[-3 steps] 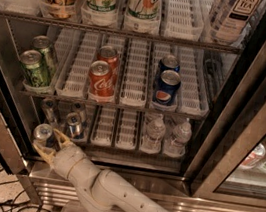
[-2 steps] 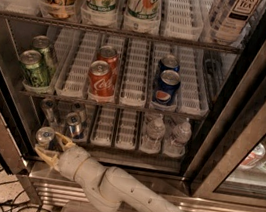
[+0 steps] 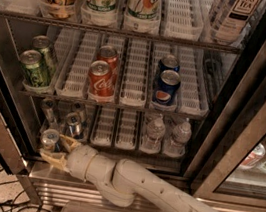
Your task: Pick redbull can from bottom shelf of fridge
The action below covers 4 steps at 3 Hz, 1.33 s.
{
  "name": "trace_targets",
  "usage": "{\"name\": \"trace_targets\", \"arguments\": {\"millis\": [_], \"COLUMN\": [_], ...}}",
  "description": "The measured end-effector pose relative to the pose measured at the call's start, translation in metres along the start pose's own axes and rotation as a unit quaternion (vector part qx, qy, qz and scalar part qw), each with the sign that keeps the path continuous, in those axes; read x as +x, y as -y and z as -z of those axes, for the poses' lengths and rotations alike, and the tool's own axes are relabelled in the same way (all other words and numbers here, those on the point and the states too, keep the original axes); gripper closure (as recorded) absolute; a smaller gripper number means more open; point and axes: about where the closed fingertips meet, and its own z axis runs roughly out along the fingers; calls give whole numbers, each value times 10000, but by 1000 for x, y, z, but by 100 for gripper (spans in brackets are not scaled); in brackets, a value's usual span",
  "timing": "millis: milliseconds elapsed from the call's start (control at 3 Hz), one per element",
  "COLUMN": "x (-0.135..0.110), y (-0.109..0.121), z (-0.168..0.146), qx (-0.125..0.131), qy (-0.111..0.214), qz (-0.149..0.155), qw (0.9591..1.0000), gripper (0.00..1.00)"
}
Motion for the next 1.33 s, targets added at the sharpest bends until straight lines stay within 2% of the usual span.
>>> {"name": "trace_targets", "arguments": {"millis": [333,667,1333], "x": [-2,-5,-22], "y": [-5,-8,-15], "z": [7,20,53], "qx": [-191,-434,-870], "qy": [-186,-232,-134], "qz": [19,-111,-429], "qw": [9996,9987,9952], "gripper": [100,100,100]}}
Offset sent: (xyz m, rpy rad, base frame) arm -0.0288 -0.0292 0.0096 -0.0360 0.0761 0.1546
